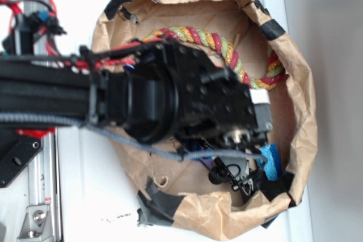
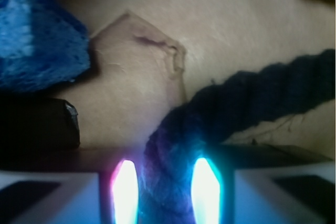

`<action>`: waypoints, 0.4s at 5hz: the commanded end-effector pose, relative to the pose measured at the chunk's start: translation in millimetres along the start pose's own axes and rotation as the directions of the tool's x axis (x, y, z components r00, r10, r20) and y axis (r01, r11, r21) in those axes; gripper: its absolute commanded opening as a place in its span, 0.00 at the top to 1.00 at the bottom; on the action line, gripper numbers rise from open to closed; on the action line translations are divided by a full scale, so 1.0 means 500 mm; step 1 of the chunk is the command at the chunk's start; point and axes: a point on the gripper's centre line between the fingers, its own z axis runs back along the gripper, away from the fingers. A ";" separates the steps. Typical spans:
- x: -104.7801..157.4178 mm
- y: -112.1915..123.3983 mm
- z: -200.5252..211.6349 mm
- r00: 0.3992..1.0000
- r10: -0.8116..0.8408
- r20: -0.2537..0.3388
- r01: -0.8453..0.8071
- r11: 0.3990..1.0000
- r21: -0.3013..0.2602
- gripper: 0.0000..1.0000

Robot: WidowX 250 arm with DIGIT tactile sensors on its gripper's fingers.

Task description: Grab the blue rope.

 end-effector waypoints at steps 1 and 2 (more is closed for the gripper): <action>-0.010 0.004 0.142 0.967 -0.225 0.117 0.220 0.974 0.056 1.00; -0.030 0.018 0.204 0.957 -0.258 0.135 0.252 0.966 0.061 1.00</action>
